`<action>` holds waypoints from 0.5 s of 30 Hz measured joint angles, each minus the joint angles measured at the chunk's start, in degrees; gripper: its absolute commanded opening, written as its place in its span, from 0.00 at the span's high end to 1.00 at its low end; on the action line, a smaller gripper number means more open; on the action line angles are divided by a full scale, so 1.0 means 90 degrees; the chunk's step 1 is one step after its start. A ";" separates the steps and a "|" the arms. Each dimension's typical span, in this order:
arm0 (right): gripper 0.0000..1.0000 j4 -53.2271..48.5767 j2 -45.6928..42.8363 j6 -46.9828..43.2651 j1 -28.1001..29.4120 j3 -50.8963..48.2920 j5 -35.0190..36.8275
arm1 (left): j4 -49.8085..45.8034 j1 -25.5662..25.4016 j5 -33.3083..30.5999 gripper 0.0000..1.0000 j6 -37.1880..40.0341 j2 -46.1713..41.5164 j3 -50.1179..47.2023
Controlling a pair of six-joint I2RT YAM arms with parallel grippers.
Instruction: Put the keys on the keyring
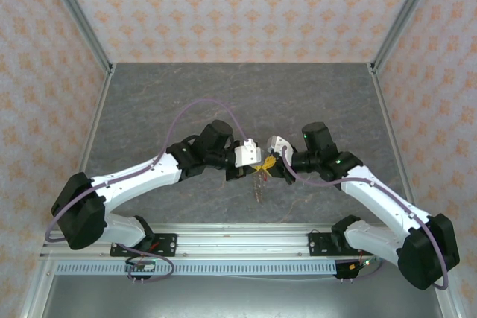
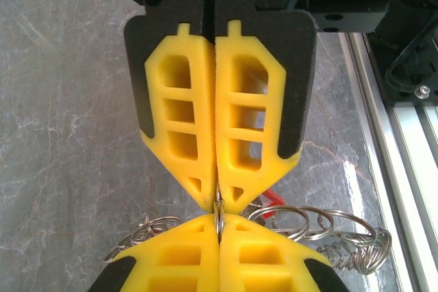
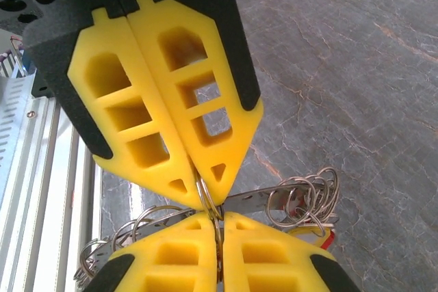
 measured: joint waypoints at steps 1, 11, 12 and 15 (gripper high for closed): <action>0.92 0.0053 0.0000 0.0024 0.0000 -0.0024 0.0000 | 0.0087 0.0015 0.0027 1.00 -0.0056 -0.0024 -0.0056; 0.89 0.0311 -0.0041 0.0155 -0.0002 -0.0245 0.0107 | 0.0554 0.0092 0.0141 1.00 -0.0391 -0.0141 -0.0471; 0.89 0.0311 -0.0044 0.0160 -0.0005 -0.0255 0.0131 | 0.0563 0.0092 0.0143 1.00 -0.0393 -0.0141 -0.0495; 0.93 0.0313 -0.0044 0.0177 -0.0005 -0.0260 0.0165 | 0.0605 0.0092 0.0141 1.00 -0.0396 -0.0151 -0.0512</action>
